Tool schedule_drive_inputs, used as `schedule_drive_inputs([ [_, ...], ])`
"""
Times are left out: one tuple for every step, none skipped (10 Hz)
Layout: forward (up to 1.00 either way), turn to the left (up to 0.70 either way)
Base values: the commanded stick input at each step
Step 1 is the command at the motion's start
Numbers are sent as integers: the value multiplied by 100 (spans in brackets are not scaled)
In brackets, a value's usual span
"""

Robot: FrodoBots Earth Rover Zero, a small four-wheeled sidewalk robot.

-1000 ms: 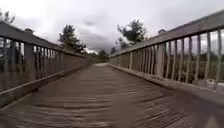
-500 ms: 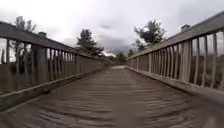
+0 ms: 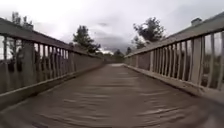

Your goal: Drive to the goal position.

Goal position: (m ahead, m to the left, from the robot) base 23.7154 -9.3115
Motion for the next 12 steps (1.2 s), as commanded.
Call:
schedule_drive_inputs([
  [50,0],
  [50,0],
  [50,0],
  [50,0],
  [50,0],
  [50,0],
  [50,0],
  [50,0],
  [50,0],
  [50,0],
  [50,0],
  [50,0],
])
